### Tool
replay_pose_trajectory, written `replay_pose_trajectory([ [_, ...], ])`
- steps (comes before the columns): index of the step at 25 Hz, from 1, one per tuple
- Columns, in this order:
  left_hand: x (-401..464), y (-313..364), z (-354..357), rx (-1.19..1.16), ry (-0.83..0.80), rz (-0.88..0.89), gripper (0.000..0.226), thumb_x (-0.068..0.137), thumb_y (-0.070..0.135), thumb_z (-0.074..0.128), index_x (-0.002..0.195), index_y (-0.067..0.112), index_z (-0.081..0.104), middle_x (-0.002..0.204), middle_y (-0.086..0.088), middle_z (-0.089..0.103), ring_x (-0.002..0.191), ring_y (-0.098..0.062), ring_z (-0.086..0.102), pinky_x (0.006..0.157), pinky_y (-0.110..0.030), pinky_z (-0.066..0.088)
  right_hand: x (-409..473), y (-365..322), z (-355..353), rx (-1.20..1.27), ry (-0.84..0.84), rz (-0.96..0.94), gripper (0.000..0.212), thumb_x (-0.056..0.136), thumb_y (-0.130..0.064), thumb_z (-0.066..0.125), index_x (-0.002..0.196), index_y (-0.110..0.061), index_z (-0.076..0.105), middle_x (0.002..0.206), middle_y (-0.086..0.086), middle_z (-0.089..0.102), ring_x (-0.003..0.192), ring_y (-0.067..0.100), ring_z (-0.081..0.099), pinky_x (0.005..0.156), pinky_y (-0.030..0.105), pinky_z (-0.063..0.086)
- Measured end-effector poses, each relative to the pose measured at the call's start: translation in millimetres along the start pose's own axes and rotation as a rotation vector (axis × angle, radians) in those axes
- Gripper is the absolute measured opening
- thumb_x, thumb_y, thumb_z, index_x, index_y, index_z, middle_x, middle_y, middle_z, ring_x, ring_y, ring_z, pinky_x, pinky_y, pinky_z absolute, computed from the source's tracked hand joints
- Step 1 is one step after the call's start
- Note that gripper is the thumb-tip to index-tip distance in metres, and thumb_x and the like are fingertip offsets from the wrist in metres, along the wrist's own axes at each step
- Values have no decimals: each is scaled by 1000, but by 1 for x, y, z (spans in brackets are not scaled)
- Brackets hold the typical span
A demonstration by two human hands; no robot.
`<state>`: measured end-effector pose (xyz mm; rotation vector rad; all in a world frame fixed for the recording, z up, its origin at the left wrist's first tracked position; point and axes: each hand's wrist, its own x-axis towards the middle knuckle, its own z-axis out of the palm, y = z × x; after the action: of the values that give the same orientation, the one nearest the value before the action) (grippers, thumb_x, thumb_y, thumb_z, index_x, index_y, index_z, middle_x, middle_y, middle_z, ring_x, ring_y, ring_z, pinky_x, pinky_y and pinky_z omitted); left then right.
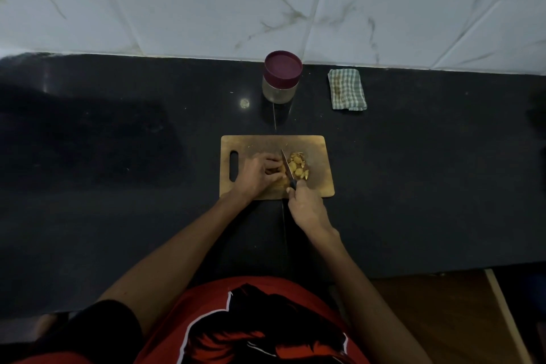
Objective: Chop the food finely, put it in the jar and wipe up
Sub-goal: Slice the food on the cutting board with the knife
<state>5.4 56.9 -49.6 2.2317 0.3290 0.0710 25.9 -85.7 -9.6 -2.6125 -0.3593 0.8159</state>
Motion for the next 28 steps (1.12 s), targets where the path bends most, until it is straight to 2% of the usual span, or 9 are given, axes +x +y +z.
replay_pose_trajectory([
  [5, 1, 1, 1, 23, -3, 10, 29, 81, 13, 71, 109, 6, 69, 123, -7, 61, 117, -19, 51, 101, -29, 40, 4, -7, 2, -63, -3, 33, 26, 104, -26, 40, 123, -8, 48, 114, 13, 61, 103, 28, 60, 72, 37, 41],
  [10, 3, 1, 1, 29, -21, -7, 28, 81, 12, 70, 108, 5, 69, 122, -8, 61, 118, -19, 51, 97, -21, 32, 10, -13, -3, -106, -35, 59, 26, 103, -22, 42, 125, -8, 48, 117, 14, 61, 105, 29, 60, 74, 37, 43],
  [16, -1, 3, 3, 32, 15, 34, 19, 82, 7, 67, 100, 4, 73, 116, -11, 64, 112, -22, 55, 97, -26, 39, 25, -25, -9, -132, -61, 29, 30, 99, -13, 46, 127, -4, 50, 120, 15, 62, 108, 31, 61, 83, 38, 48],
  [21, -2, 7, 5, 74, 43, 13, 28, 83, 7, 67, 110, 1, 68, 122, -11, 62, 117, -22, 51, 95, -13, 28, 14, -10, -1, -98, -75, 47, 26, 103, -20, 40, 125, -8, 46, 117, 15, 60, 105, 31, 60, 80, 42, 48],
  [25, -1, 5, 7, 89, 29, 17, 27, 83, 7, 67, 109, 2, 68, 122, -10, 63, 117, -23, 51, 97, -20, 32, 9, -6, 0, -123, -78, 48, 23, 104, -22, 39, 122, -9, 46, 115, 14, 60, 104, 29, 60, 74, 39, 44],
  [28, -1, 4, 8, 97, 37, 23, 20, 82, 6, 67, 101, 4, 72, 117, -11, 65, 113, -25, 54, 97, -30, 39, 24, -18, -6, -119, -72, 15, 26, 101, -15, 43, 125, -6, 49, 117, 15, 61, 105, 30, 61, 82, 41, 50],
])
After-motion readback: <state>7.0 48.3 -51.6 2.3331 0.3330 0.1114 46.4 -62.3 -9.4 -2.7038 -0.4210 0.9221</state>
